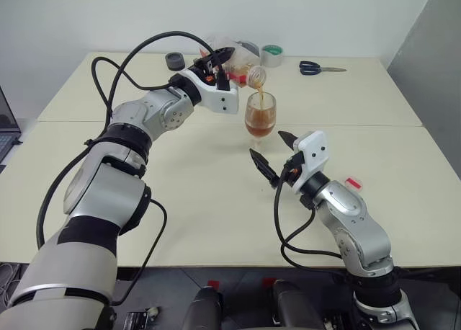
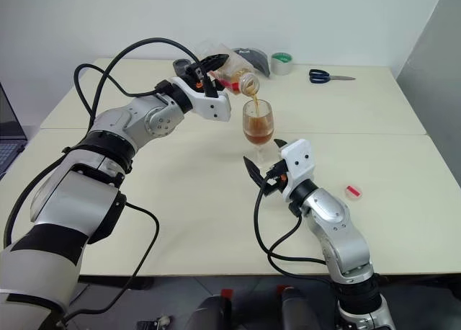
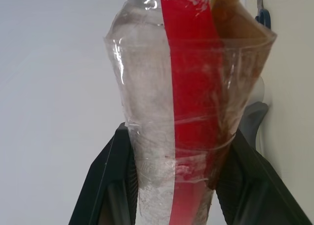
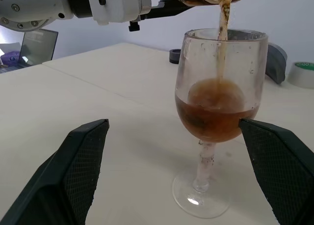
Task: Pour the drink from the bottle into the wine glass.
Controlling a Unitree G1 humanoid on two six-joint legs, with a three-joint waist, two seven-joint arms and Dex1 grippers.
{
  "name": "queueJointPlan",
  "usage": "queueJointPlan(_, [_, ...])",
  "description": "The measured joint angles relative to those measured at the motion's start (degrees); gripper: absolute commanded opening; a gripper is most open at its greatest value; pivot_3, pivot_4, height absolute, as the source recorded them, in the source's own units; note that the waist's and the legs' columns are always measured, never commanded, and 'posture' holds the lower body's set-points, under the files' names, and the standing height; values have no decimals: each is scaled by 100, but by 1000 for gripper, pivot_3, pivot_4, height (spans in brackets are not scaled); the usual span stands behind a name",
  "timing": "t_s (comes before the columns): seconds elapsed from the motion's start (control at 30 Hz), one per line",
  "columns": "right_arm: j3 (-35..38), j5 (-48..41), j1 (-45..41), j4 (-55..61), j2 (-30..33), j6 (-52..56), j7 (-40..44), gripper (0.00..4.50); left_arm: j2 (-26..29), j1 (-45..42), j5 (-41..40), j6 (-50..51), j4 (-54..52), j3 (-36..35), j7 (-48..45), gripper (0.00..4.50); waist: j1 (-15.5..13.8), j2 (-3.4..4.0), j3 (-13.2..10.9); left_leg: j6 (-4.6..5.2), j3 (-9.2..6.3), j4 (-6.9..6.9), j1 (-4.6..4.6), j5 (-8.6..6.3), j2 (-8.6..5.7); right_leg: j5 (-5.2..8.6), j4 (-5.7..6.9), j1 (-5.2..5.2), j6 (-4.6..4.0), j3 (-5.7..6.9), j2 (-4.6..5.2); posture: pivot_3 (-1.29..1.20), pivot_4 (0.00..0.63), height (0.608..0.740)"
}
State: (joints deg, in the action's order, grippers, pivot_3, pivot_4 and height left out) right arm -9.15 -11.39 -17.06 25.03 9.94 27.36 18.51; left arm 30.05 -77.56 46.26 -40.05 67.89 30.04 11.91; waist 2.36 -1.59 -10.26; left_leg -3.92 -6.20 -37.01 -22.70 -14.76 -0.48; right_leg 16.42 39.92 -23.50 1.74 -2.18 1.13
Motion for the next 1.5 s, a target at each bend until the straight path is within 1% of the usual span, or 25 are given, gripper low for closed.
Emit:
queueJointPlan(0.2, [-2,0,4,0,-9,0,-1,4500,-7,0,-36,19,43,-7,-23,1684,2,0,0,0,0,0,0,0,0,0,1,0,0,0,0,0,150,740])
queueJointPlan(0.47, [-3,10,5,0,-53,-17,-26,4500,-137,18,-440,78,151,-154,-393,1684,3,0,0,0,0,-1,0,0,0,0,1,0,0,0,0,0,150,740])
queueJointPlan(0.6, [0,13,5,0,-75,-75,-35,4500,-277,110,-872,74,165,-448,-836,1684,7,0,0,-1,0,-1,0,1,0,0,2,0,0,0,0,0,150,740])
queueJointPlan(0.77, [1,54,2,0,-96,-209,-37,4500,-509,307,-1759,133,178,-1081,-1748,1684,32,0,0,-2,0,-3,1,1,0,0,3,0,-1,0,0,0,150,740])
queueJointPlan(0.87, [0,81,-5,-1,-92,-301,-10,4500,-642,488,-2392,389,177,-1557,-2309,1684,72,0,1,-2,-1,-4,1,1,1,0,5,0,-1,0,0,0,150,740])
queueJointPlan(1.03, [-11,-24,-48,4,125,-297,298,4500,-729,774,-3500,1209,38,-2486,-3070,1683,108,0,1,0,-2,-5,3,1,2,0,8,0,-1,0,-1,0,150,740])
queueJointPlan(1.17, [-60,-261,-156,92,417,-67,679,4500,-704,1299,-4283,2013,-493,-3146,-3507,1683,147,0,1,-1,-3,-6,6,1,5,-1,12,0,-2,-1,-2,0,150,740])
queueJointPlan(1.3, [-153,-419,-307,247,568,225,904,4500,-645,2244,-4857,2935,-1434,-3588,-3676,1683,197,-1,3,-2,-8,-7,8,1,7,-1,16,1,-3,-1,-1,0,150,740])
queueJointPlan(1.43, [-263,-510,-469,257,606,486,980,4500,-620,3197,-5297,3969,-2612,-3959,-3592,1683,226,-4,5,-3,-14,-12,5,2,8,-1,16,1,-3,0,0,0,150,740])
queueJointPlan(1.5, [-335,-512,-514,256,619,565,993,4500,-602,3502,-5409,4333,-3050,-4097,-3482,1683,224,-6,6,-3,-16,-13,5,2,8,-1,17,1,-3,0,1,0,150,740])
